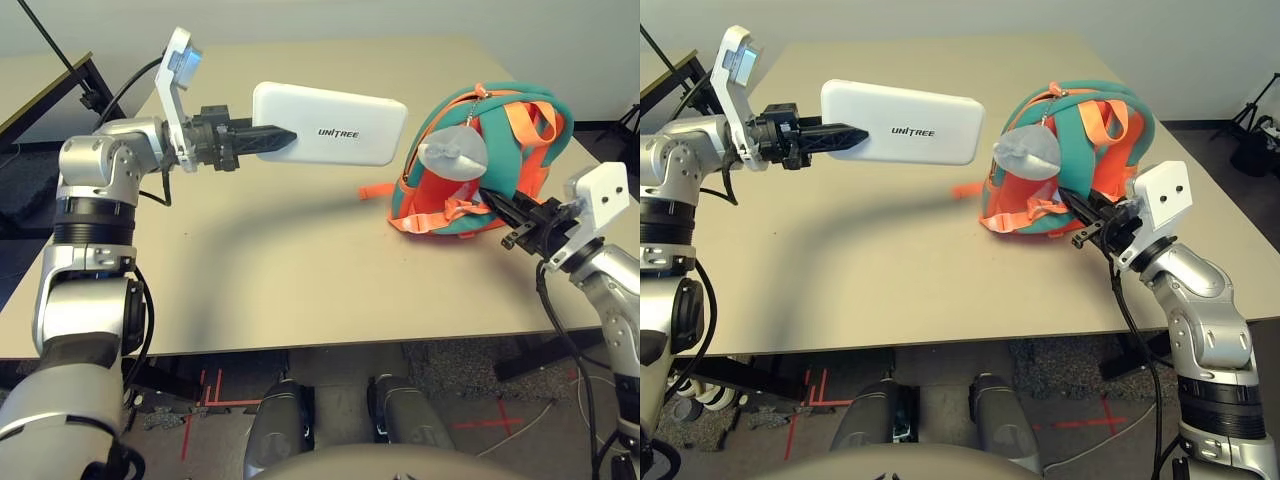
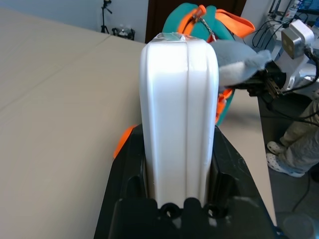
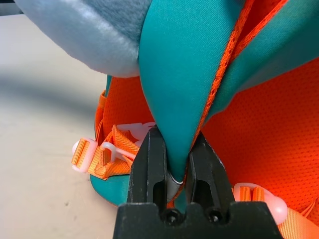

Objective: Put the pencil case into the backpack and zip it.

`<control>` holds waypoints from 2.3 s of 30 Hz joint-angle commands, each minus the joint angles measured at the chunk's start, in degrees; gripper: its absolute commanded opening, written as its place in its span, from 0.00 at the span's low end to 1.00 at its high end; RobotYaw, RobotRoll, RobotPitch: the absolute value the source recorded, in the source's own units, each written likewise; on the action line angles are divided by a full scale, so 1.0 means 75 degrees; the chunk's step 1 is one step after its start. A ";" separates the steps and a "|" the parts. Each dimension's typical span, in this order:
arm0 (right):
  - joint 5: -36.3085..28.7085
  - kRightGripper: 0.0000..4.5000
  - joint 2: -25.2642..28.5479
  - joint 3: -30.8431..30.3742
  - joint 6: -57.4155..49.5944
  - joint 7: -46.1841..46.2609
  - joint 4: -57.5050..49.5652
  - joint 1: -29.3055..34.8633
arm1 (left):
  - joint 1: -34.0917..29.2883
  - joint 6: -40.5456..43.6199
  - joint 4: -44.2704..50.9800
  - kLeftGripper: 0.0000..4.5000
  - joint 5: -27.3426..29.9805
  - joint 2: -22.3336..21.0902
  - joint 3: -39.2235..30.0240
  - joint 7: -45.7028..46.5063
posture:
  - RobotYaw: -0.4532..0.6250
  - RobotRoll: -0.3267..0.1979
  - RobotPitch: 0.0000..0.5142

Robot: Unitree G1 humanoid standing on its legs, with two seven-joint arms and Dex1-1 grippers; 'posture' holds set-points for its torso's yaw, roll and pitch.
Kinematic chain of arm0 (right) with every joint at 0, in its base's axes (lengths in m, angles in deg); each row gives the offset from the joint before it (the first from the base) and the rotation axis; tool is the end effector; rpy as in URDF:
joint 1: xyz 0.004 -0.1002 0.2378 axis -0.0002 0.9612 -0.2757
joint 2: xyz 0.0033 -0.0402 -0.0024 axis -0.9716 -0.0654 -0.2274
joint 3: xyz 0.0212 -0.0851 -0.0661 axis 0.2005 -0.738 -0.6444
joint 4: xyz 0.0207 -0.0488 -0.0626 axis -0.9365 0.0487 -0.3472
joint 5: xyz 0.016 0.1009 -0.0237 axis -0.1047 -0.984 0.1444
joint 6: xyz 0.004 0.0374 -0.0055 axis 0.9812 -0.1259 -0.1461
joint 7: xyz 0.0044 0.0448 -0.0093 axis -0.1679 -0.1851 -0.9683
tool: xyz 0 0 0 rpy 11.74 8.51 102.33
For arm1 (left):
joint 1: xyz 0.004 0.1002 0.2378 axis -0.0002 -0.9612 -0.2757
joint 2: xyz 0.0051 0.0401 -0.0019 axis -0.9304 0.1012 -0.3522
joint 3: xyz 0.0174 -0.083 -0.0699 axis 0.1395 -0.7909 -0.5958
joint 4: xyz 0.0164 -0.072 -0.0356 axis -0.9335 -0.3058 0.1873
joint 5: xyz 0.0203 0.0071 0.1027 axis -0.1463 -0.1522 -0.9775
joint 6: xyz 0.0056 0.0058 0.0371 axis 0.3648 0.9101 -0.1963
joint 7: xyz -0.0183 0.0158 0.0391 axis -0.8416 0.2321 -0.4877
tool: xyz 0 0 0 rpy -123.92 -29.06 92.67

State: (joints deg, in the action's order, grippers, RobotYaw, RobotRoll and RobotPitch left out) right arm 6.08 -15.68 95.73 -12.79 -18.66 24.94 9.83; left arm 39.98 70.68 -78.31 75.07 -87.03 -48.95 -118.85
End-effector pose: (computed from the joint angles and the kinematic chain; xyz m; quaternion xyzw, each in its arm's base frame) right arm 0.2104 -0.2762 0.1351 -0.0956 -0.0241 0.2417 0.9653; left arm 0.3530 0.2405 0.2489 -0.0193 0.0678 -0.5794 0.8120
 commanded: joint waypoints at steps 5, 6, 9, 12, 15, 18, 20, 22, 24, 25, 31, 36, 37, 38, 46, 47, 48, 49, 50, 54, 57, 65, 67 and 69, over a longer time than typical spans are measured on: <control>0.0103 0.04 0.0055 -0.0068 0.0135 -0.0111 0.0102 0.0377 | 0.0809 -0.0830 -0.1116 0.31 -0.0634 0.0557 0.0310 -0.0598 | 0.21 0.62 0.10; 0.0098 0.04 0.0056 -0.0066 0.0138 -0.0108 0.0076 0.0410 | 0.0884 -0.0917 -0.1208 0.31 -0.0714 0.0633 0.0358 -0.0663 | 0.21 0.62 0.10; 0.0078 0.04 0.0076 -0.0064 0.0112 -0.0092 0.0030 0.0422 | 0.1132 -0.1186 -0.1541 0.31 -0.0923 0.0887 0.0406 -0.0732 | 0.20 0.62 0.11; 0.0097 0.04 0.0100 -0.0083 0.0094 -0.0080 0.0008 0.0409 | 0.1327 -0.1490 -0.1900 0.31 -0.1151 0.1102 0.0437 -0.0730 | 0.19 0.62 0.10; 0.0105 0.04 0.0108 -0.0101 0.0087 -0.0078 -0.0033 0.0423 | 0.1471 -0.1671 -0.2132 0.31 -0.1308 0.1302 0.0458 -0.0822 | 0.19 0.62 0.10; 0.0101 0.04 0.0110 -0.0105 0.0088 -0.0079 -0.0055 0.0433 | 0.1621 -0.2010 -0.2369 0.31 -0.1562 0.1437 0.0549 -0.0882 | 0.18 0.62 0.10; 0.0100 0.04 0.0115 -0.0101 0.0095 -0.0085 -0.0057 0.0436 | 0.1723 -0.2251 -0.2530 0.31 -0.1726 0.1517 0.0600 -0.0916 | 0.18 0.62 0.10; 0.0094 0.04 0.0130 -0.0095 0.0088 -0.0091 -0.0067 0.0423 | 0.1827 -0.2582 -0.2699 0.31 -0.1954 0.1619 0.0711 -0.0871 | 0.18 0.62 0.10; 0.0083 0.04 0.0143 -0.0094 0.0066 -0.0082 -0.0100 0.0394 | 0.1920 -0.2786 -0.2871 0.31 -0.2092 0.1747 0.0731 -0.0832 | 0.18 0.62 0.10; 0.0079 0.04 0.0148 -0.0097 0.0057 -0.0080 -0.0114 0.0377 | 0.1970 -0.2872 -0.2963 0.31 -0.2141 0.1842 0.0718 -0.0765 | 0.17 0.62 0.09; 0.0080 0.04 0.0161 -0.0129 0.0044 -0.0083 -0.0196 0.0333 | 0.2204 -0.3353 -0.3539 0.31 -0.2508 0.2585 0.0702 -0.0377 | 0.16 0.62 0.09; 0.0096 0.04 0.0155 -0.0157 0.0012 -0.0053 -0.0325 0.0365 | 0.2404 -0.3793 -0.4088 0.31 -0.2682 0.3186 0.0556 0.0292 | 0.15 0.62 0.09; 0.0098 0.04 0.0155 -0.0161 0.0006 -0.0048 -0.0342 0.0367 | 0.2448 -0.3856 -0.4185 0.31 -0.2694 0.3268 0.0510 0.0403 | 0.15 0.62 0.09; 0.0098 0.04 0.0155 -0.0163 -0.0004 -0.0042 -0.0361 0.0369 | 0.2489 -0.3914 -0.4275 0.31 -0.2710 0.3337 0.0480 0.0485 | 0.14 0.62 0.10; 0.0111 0.04 0.0161 -0.0150 -0.0065 -0.0001 -0.0548 0.0443 | 0.2734 -0.4181 -0.4856 0.31 -0.2875 0.4078 0.0338 0.1074 | 0.11 0.62 0.09; 0.0114 0.04 0.0162 -0.0147 -0.0066 0.0001 -0.0556 0.0448 | 0.2742 -0.4208 -0.4903 0.31 -0.2911 0.4166 0.0329 0.1154 | 0.11 0.62 0.09; 0.0118 0.04 0.0165 -0.0147 -0.0064 0.0001 -0.0561 0.0450 | 0.2743 -0.4234 -0.4937 0.31 -0.2946 0.4234 0.0318 0.1219 | 0.10 0.62 0.09; 0.0122 0.04 0.0167 -0.0145 -0.0064 0.0004 -0.0572 0.0451 | 0.2739 -0.4258 -0.4967 0.31 -0.2977 0.4303 0.0303 0.1298 | 0.10 0.62 0.09; 0.0124 0.04 0.0168 -0.0143 -0.0068 0.0007 -0.0587 0.0452 | 0.2738 -0.4274 -0.4993 0.31 -0.3002 0.4358 0.0285 0.1367 | 0.10 0.62 0.09; 0.0141 0.04 0.0160 -0.0142 -0.0070 0.0022 -0.0612 0.0441 | 0.2741 -0.4278 -0.5090 0.48 -0.3082 0.4494 0.0216 0.1654 | 0.09 0.62 0.09; 0.0152 0.04 0.0153 -0.0141 -0.0074 0.0019 -0.0618 0.0440 | 0.2744 -0.4248 -0.5105 0.70 -0.3100 0.4496 0.0138 0.1687 | 0.10 0.62 0.09; 0.0193 0.04 0.0174 -0.0192 -0.0028 -0.0047 -0.0406 0.0287 | 0.2693 -0.4191 -0.4996 1.00 -0.3144 0.4129 0.0097 0.1441 | 0.12 0.62 0.07; 0.0205 0.04 0.0187 -0.0209 -0.0006 -0.0074 -0.0325 0.0225 | 0.2688 -0.4170 -0.4945 1.00 -0.3103 0.3970 0.0049 0.1354 | 0.12 0.62 0.07; 0.0227 0.04 0.0190 -0.0239 0.0028 -0.0093 -0.0247 0.0178 | 0.2686 -0.4146 -0.4892 1.00 -0.3027 0.3816 -0.0042 0.1283 | 0.13 0.62 0.06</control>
State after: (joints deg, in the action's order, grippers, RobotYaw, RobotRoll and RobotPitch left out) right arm 7.45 -14.73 94.68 -12.84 -18.57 22.33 11.69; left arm 59.17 39.21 -115.71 52.25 -57.37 -48.48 -108.22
